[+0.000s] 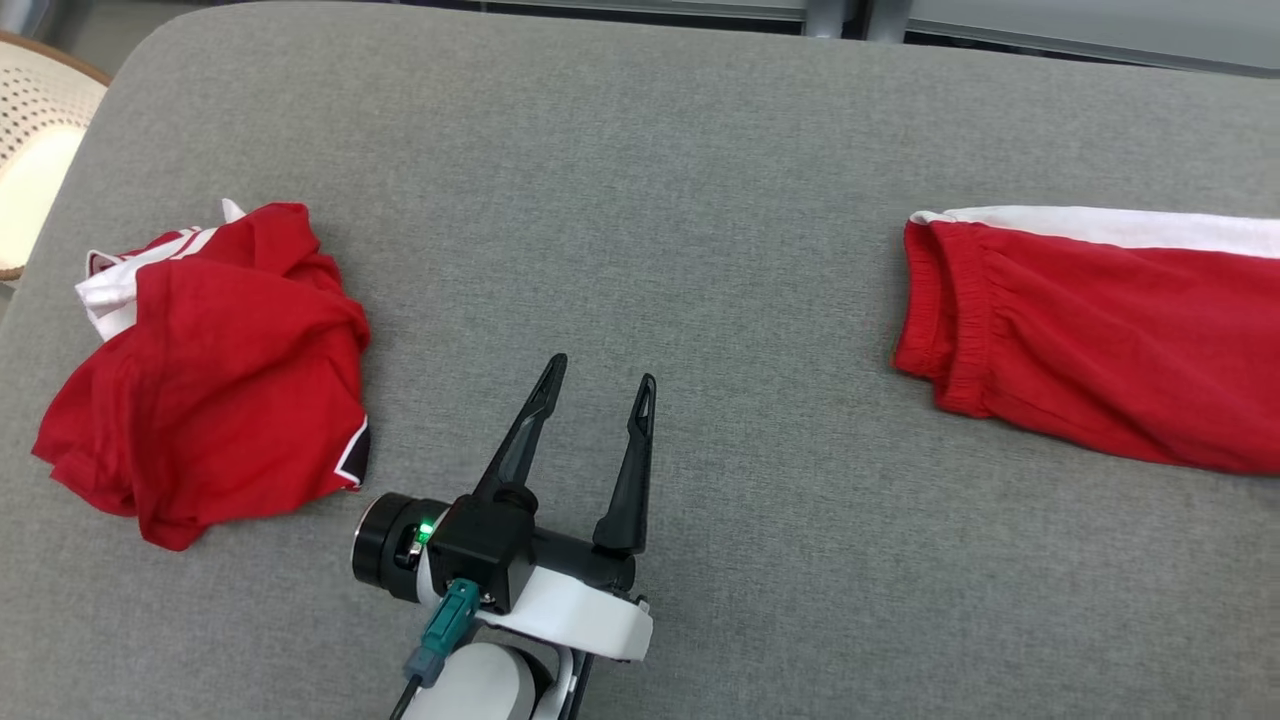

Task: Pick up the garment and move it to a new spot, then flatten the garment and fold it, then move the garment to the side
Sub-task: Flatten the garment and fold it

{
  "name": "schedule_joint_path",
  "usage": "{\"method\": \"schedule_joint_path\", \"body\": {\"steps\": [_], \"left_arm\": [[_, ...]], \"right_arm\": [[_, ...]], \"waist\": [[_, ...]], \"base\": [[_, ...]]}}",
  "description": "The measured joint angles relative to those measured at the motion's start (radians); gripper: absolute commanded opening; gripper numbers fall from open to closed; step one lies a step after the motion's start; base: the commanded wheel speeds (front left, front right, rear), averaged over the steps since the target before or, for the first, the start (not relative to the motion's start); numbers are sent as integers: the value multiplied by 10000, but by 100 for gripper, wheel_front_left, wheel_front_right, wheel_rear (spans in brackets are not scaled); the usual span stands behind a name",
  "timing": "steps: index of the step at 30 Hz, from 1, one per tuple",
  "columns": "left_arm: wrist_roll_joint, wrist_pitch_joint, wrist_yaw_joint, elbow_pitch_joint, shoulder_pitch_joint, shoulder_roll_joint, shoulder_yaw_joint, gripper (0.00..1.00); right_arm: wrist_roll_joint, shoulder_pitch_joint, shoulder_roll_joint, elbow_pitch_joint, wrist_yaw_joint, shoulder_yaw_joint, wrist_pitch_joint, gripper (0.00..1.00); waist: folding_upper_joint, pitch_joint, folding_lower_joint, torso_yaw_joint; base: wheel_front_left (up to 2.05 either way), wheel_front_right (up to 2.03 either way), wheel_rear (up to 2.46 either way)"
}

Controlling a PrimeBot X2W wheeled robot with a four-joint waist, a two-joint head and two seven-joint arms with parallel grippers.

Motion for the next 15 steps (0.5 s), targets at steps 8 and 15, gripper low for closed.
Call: {"method": "schedule_joint_path", "body": {"steps": [8,15], "left_arm": [[10,0,-267,291,80,0,96,100],[19,0,-374,454,278,0,77,100]], "right_arm": [[-1860,-1222,606,-90,0,663,-259,0],[-2740,-1727,1492,-602,0,1041,-6,0]], "waist": [[0,-428,0,-617],[0,-966,0,-663]], "base": [[0,0,0],[0,0,0]]}}
